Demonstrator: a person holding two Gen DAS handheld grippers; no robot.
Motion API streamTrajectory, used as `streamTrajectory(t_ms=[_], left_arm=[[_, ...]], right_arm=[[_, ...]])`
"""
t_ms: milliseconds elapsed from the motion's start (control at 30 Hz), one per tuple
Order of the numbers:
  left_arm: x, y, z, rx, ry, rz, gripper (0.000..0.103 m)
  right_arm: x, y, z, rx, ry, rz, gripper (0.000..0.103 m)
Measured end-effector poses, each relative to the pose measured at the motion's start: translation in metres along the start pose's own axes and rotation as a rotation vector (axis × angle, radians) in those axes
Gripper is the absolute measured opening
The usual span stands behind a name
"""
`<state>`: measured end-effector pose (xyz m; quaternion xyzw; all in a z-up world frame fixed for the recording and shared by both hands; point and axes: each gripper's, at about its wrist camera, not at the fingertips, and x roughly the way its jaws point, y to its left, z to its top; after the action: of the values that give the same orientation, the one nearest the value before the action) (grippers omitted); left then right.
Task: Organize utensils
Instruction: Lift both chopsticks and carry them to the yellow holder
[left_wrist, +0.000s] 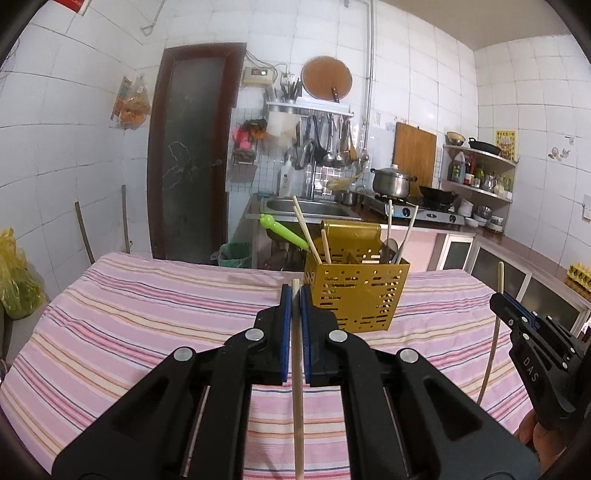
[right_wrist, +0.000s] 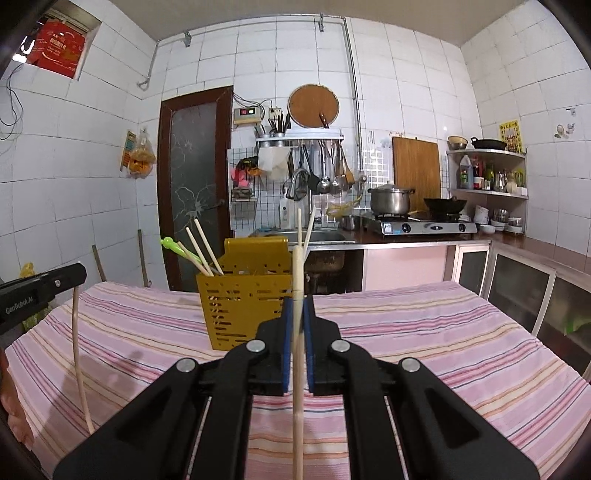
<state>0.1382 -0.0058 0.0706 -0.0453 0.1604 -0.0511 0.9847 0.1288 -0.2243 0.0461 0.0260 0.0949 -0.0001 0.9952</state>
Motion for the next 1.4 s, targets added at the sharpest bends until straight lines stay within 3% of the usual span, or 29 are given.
streamTrajectory(t_ms=[1100,1400], left_arm=[[-0.008,-0.003,0.006,0.014,-0.038,0.028,0.004],[-0.006,-0.004,0.023,0.051,-0.038,0.041,0.004]], right_arm=[[-0.007,0.004,0.006,-0.021,-0.021,-0.002,0.006],[-0.003,0.007,0.026,-0.036,-0.02,-0.004,0.006]])
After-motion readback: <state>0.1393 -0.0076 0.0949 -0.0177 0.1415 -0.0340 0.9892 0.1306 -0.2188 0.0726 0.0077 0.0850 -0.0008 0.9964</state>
